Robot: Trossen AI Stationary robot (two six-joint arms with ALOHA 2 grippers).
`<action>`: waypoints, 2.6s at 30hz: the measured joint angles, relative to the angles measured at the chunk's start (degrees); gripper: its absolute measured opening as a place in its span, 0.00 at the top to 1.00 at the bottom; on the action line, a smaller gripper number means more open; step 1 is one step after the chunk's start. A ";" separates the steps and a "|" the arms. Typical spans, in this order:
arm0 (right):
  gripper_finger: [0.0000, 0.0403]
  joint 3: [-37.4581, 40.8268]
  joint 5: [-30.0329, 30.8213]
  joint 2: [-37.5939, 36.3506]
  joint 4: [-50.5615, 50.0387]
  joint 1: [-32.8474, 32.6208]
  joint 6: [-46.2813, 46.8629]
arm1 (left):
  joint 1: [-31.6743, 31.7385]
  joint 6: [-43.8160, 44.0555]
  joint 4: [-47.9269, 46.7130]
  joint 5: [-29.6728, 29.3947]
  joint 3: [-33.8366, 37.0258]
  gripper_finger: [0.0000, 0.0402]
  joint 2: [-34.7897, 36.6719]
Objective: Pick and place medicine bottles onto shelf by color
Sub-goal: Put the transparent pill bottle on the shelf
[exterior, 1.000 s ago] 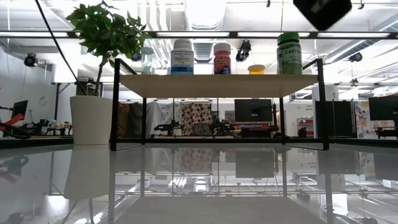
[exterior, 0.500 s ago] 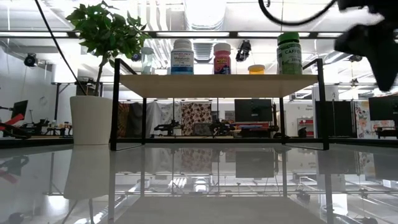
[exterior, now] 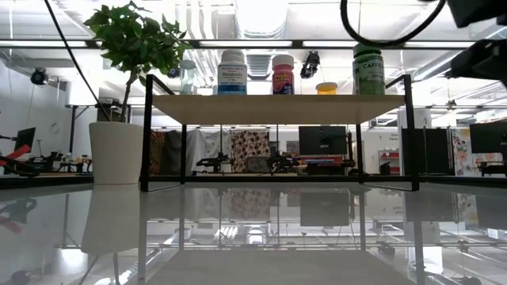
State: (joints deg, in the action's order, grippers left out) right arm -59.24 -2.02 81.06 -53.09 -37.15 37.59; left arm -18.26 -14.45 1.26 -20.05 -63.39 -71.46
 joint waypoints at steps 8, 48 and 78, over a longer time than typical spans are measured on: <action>0.36 0.14 1.56 0.84 3.45 -3.31 6.37 | 0.02 -1.54 0.75 -0.38 -0.04 1.00 0.00; 0.66 -30.70 3.97 5.84 -17.72 2.64 1.54 | -0.36 -2.93 0.73 0.04 3.93 1.00 3.13; 0.66 -75.28 4.07 23.56 -25.49 47.63 -40.01 | -0.09 -8.50 7.20 -6.45 16.38 1.00 15.73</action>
State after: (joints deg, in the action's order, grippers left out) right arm -134.52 2.05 104.62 -78.58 10.49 -2.42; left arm -18.35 -22.95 8.45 -26.51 -47.01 -55.73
